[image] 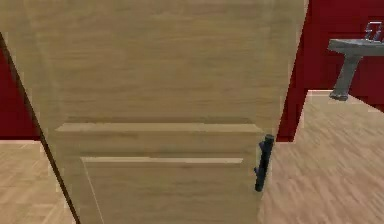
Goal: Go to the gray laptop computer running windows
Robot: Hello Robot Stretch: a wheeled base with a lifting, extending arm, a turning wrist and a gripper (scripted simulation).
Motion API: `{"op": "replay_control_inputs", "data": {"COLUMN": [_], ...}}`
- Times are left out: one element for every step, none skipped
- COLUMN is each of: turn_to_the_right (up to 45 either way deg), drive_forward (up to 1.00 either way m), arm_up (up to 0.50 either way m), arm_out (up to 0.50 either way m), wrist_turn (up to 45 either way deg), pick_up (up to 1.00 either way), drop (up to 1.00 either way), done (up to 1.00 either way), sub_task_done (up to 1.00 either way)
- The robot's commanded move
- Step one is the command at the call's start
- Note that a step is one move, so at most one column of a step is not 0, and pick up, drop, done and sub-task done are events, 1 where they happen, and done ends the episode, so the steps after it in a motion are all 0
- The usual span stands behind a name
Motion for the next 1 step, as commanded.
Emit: {"op": "replay_control_inputs", "data": {"turn_to_the_right": [-45.0], "drive_forward": [0.00], "arm_up": [0.00], "arm_out": [0.00], "wrist_turn": [0.0], "pick_up": [0.00], "drop": [0.00], "done": [0.00], "sub_task_done": [0.00]}}
